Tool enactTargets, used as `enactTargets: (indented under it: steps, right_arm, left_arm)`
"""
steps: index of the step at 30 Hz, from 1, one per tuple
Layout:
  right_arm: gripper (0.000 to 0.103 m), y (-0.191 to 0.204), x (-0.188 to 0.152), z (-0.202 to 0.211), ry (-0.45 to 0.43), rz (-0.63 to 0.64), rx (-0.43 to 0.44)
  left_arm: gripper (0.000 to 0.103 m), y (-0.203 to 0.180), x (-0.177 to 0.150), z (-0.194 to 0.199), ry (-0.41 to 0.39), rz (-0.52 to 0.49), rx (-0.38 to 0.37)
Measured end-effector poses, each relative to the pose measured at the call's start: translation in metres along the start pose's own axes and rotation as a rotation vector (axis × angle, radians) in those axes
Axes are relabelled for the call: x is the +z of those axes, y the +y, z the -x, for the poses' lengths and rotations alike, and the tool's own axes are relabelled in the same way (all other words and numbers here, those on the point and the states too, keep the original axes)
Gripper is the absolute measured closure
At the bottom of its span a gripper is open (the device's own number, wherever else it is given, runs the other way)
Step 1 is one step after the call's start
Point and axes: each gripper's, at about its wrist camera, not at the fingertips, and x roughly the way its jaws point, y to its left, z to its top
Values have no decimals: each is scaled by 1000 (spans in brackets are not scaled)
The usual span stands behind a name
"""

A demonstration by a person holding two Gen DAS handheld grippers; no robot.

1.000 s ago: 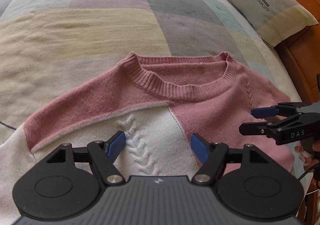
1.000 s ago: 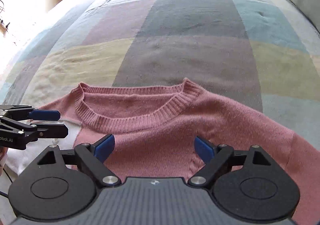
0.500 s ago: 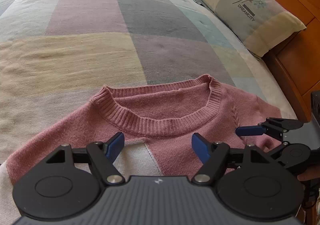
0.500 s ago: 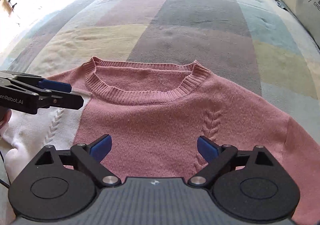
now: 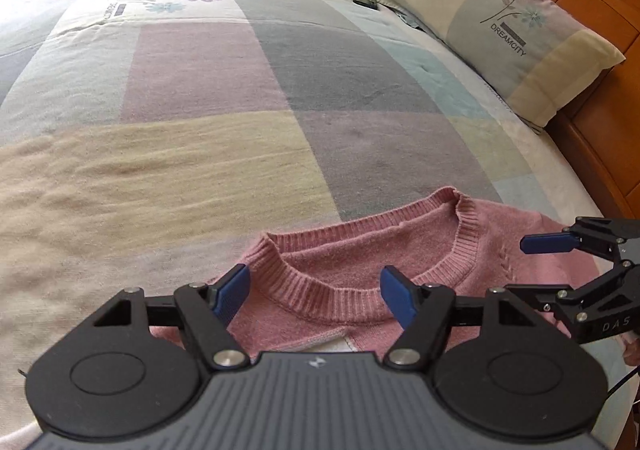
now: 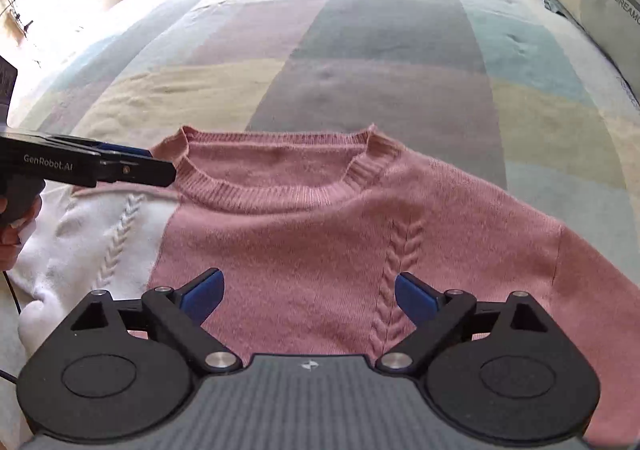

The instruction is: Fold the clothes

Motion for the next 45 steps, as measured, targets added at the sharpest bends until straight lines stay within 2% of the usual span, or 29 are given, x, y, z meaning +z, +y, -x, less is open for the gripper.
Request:
enactTargets:
  steps: [1,3,4,8,10,11,13,17,20,22,26,30,33,38,42,45]
  right_arm:
    - [20,-2,13,-6,-16,27,-10]
    - [21,-8,33,-18,-49,71,-25]
    - [22,-11,42,-27,-54,98,-30]
    - [25,-19,68,-63,-22,222,-26]
    - [25,-23,72,-78,21,265,-16]
    - [25,-25,74,-85,43,287,-12]
    - [24,-28,72,-86,38,307,-27]
    - [24,-28,69,-70,-11,224,-159]
    - [23,-26,61,-37,-56,109,-40]
    - [21,-17,49,-20,-51,94,16]
    - [18,4,12,1,18,81,46]
    - [18,11,-26,21,84,-49,106]
    - [17,20,-50,43,90,-133,130]
    - [12,34,-77,73,87,-173,135]
    - [11,39,-86,86,81,-163,131]
    - [11,39,-88,92,68,-192,134]
  left_arm:
    - [34,5,6,-4,1,-9,15]
    - [35,13,16,-13,23,-32,40]
    - [40,14,20,-20,41,-53,46]
    - [46,15,23,-43,152,-124,24]
    - [46,11,17,-45,145,-167,52]
    - [41,9,14,-45,134,-186,73]
    - [39,9,12,-43,100,-188,141]
    - [46,15,14,-24,60,-87,148]
    - [44,11,5,9,54,-59,76]
    - [44,9,-10,28,79,-19,50]
    - [43,11,-48,61,129,131,23]
    - [43,2,-92,82,167,286,3]
    - [43,-9,-118,94,172,342,6]
    - [43,-24,-145,116,155,341,69]
    - [42,-15,-154,127,127,381,99]
    - [41,6,-160,128,110,474,126]
